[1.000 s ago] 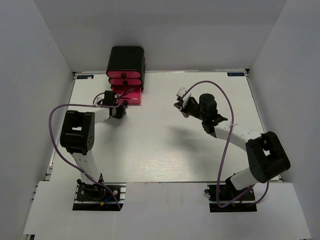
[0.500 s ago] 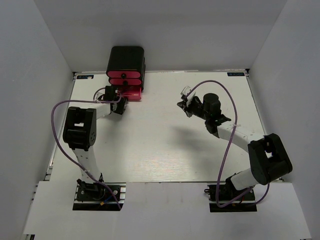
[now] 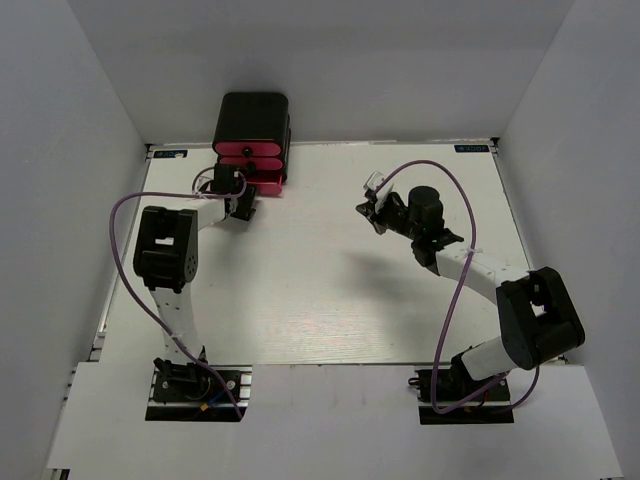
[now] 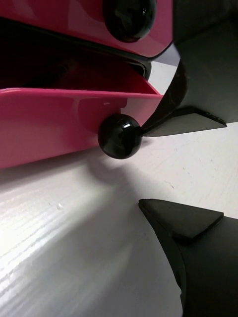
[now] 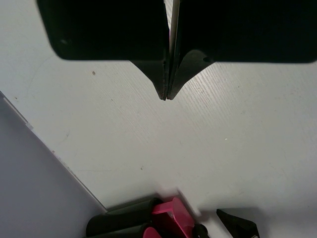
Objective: Sort the stationery into containers
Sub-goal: Close the drawer in the storage box.
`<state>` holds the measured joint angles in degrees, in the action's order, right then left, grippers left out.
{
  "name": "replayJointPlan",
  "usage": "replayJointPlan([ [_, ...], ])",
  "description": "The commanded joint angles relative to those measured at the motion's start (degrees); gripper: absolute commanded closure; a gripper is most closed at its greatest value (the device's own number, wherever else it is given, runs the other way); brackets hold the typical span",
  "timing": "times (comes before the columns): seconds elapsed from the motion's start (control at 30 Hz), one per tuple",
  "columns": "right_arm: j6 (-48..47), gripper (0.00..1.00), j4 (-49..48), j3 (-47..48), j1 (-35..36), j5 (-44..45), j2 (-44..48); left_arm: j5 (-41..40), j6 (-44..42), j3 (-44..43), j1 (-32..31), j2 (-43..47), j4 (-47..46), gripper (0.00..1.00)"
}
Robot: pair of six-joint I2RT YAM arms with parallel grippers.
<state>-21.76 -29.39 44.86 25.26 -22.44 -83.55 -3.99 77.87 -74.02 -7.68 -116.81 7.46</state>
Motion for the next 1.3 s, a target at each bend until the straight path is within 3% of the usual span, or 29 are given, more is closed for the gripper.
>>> replayJointPlan([
  [0.0, 0.31, 1.0, -0.67, 0.14, -0.38, -0.68, 1.54, -1.11, 0.09, -0.95, 0.21, -2.71, 3.52, 0.35],
  [0.87, -0.13, 1.0, -0.5, -0.13, -2.49, -0.68, 1.11, 1.62, 0.62, -6.84, 0.21, -8.08, 2.91, 0.24],
  [0.93, -0.21, 1.0, -0.32, -0.13, -2.76, -0.59, 1.11, 2.14, 0.62, -6.84, 0.21, -8.08, 2.3, 0.32],
  [0.97, -0.3, 1.0, -0.32, -0.13, -2.84, -0.68, 1.19, 2.14, 0.01, -6.23, 0.21, -8.08, 2.29, 0.48],
  [1.0, -0.3, 1.0, -0.32, -0.39, -2.84, -0.77, 1.19, 2.14, 0.01, -5.62, 0.21, -7.38, 1.6, 0.52],
  [1.27, -0.3, 1.0, -0.23, -1.27, -2.84, -1.38, 1.55, 1.62, -1.66, 1.16, 0.21, -3.34, -0.26, 0.6],
])
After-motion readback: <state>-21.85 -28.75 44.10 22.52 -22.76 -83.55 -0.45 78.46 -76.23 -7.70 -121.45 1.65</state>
